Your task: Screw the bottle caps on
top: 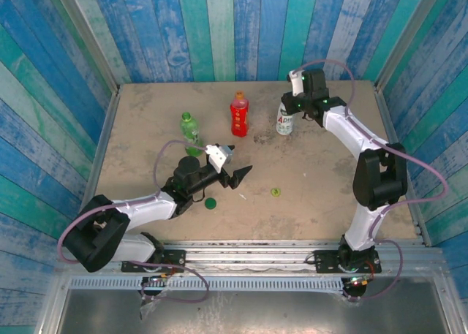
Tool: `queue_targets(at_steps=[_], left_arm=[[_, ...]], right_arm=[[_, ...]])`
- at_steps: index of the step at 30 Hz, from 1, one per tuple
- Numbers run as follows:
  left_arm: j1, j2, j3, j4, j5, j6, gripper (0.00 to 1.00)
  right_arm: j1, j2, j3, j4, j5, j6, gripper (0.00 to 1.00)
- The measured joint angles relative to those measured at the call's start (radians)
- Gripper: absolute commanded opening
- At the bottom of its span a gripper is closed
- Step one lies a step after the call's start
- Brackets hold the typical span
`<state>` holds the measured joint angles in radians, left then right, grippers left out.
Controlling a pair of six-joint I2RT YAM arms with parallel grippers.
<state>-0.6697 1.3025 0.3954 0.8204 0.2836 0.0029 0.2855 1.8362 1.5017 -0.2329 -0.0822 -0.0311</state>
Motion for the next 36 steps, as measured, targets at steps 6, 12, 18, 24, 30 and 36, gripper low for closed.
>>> queue_targets(at_steps=[6, 12, 18, 24, 30, 36], left_arm=[[0.001, 0.0, -0.005, 0.01, -0.001, 0.0, 0.94], [0.032, 0.0, -0.027, 0.03, 0.003, -0.003, 0.94], [0.079, 0.0, -0.061, 0.05, 0.044, 0.001, 0.94], [0.15, 0.005, -0.071, 0.047, 0.185, 0.026, 0.95], [0.175, 0.058, -0.069, 0.052, 0.309, 0.056, 0.99], [0.175, 0.128, -0.069, 0.119, 0.391, 0.106, 0.91]], right_arm=[[0.008, -0.055, -0.05, -0.016, -0.086, -0.032, 0.37], [0.075, -0.182, -0.158, -0.022, -0.142, -0.09, 0.35], [0.2, -0.27, -0.235, -0.033, -0.196, -0.124, 0.35], [0.337, -0.299, -0.305, -0.047, -0.316, -0.217, 0.35], [0.38, -0.296, -0.307, -0.097, -0.435, -0.346, 0.31], [0.372, -0.294, -0.307, -0.131, -0.52, -0.488, 0.27]])
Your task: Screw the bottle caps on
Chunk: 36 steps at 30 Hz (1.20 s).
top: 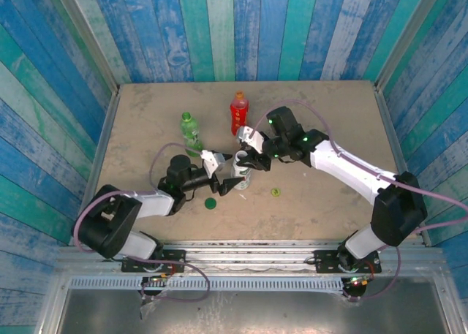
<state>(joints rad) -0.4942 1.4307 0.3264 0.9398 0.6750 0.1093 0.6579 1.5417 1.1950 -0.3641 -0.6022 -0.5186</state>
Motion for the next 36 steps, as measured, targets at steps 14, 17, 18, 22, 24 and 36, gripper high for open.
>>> queue_targets(at_steps=[14, 17, 18, 22, 24, 36], left_arm=[[0.026, 0.187, 0.095, 0.094, 0.2, 0.056, 0.7], [0.026, 0.208, 0.106, 0.106, 0.226, 0.055, 0.63], [0.026, 0.213, 0.108, 0.11, 0.235, 0.054, 0.62], [0.026, 0.224, 0.111, 0.126, 0.246, 0.057, 0.52], [0.026, 0.225, 0.111, 0.127, 0.245, 0.057, 0.51], [0.048, 0.222, 0.082, 0.202, 0.116, -0.016, 0.5]], right_arm=[[-0.024, 0.056, 0.049, -0.108, -0.139, -0.228, 0.26], [-0.024, 0.057, 0.051, -0.113, -0.14, -0.234, 0.26], [-0.025, 0.058, 0.053, -0.115, -0.14, -0.234, 0.27], [-0.026, 0.064, 0.064, -0.126, -0.138, -0.234, 0.38], [-0.026, 0.064, 0.064, -0.127, -0.135, -0.233, 0.54], [-0.015, -0.206, -0.163, 0.136, 0.006, 0.043, 0.79]])
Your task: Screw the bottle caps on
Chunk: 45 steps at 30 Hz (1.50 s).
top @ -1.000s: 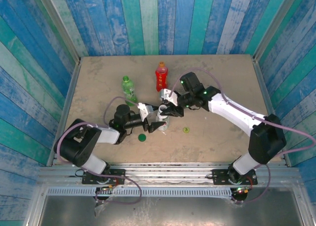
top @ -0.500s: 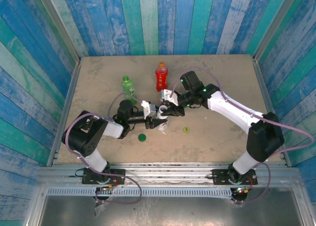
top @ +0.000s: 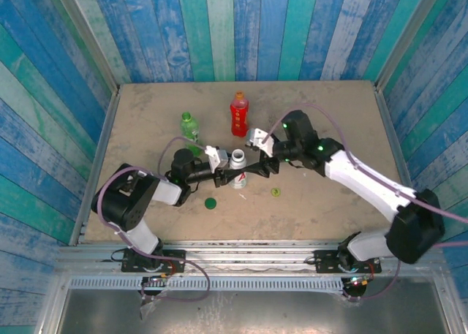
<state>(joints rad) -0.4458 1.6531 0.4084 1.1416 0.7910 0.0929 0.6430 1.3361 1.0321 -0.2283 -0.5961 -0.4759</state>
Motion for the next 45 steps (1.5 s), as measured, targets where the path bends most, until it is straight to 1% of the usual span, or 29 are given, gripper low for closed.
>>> queue_targets(at_steps=[2, 4, 8, 12, 16, 21, 26, 32, 35, 39, 45], left_arm=[[0.01, -0.007, -0.01, 0.002, -0.042, -0.025, 0.5], [0.018, -0.029, -0.019, 0.002, -0.093, -0.05, 0.5], [0.026, -0.094, -0.024, -0.01, -0.193, -0.095, 0.48], [0.028, -0.156, -0.024, -0.029, -0.308, -0.138, 0.47], [0.03, -0.189, -0.023, -0.089, -0.389, -0.161, 0.47], [0.035, -0.229, -0.022, -0.163, -0.446, -0.17, 0.49], [0.045, -0.24, -0.022, -0.197, -0.479, -0.172, 0.5], [0.053, -0.24, -0.022, -0.221, -0.486, -0.171, 0.5], [0.055, -0.24, -0.022, -0.229, -0.482, -0.168, 0.51], [0.056, -0.241, -0.022, -0.231, -0.473, -0.167, 0.51], [0.06, -0.243, -0.022, -0.232, -0.459, -0.157, 0.51]], right_arm=[[0.027, -0.06, -0.059, 0.053, 0.032, 0.039, 0.79], [0.081, -0.098, -0.121, 0.093, 0.068, 0.073, 0.79], [0.207, -0.101, -0.227, 0.153, 0.13, 0.115, 0.78], [0.311, -0.008, -0.272, 0.209, 0.185, 0.137, 0.78], [0.363, 0.156, -0.252, 0.25, 0.243, 0.123, 0.79], [0.376, 0.354, -0.172, 0.274, 0.285, 0.089, 0.8], [0.376, 0.482, -0.08, 0.288, 0.31, 0.052, 0.82], [0.372, 0.586, 0.025, 0.269, 0.303, 0.019, 0.77], [0.367, 0.632, 0.087, 0.226, 0.273, -0.002, 0.71], [0.36, 0.673, 0.158, 0.15, 0.215, -0.034, 0.61], [0.356, 0.703, 0.215, 0.076, 0.165, -0.063, 0.48]])
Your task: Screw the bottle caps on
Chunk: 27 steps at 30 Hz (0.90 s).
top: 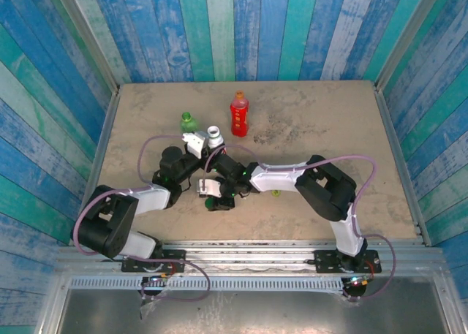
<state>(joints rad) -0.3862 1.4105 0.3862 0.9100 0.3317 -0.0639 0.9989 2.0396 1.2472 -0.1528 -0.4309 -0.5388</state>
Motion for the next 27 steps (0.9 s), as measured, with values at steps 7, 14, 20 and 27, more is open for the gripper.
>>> queue_targets(at_steps=[7, 14, 20, 27], left_arm=[[0.003, 0.0, 0.0, -0.008, 0.006, 0.007, 0.52], [0.003, 0.0, 0.0, -0.01, 0.036, 0.015, 0.52], [0.003, 0.0, 0.0, -0.003, 0.072, 0.024, 0.53], [-0.01, 0.001, -0.001, 0.049, 0.124, 0.026, 0.54]], right_arm=[[-0.002, 0.001, 0.006, -0.014, -0.004, -0.002, 0.38], [-0.021, -0.047, -0.067, 0.012, 0.002, 0.026, 0.37], [-0.089, -0.19, -0.233, 0.043, 0.035, 0.104, 0.36], [-0.264, -0.375, -0.447, 0.132, 0.16, 0.31, 0.35]])
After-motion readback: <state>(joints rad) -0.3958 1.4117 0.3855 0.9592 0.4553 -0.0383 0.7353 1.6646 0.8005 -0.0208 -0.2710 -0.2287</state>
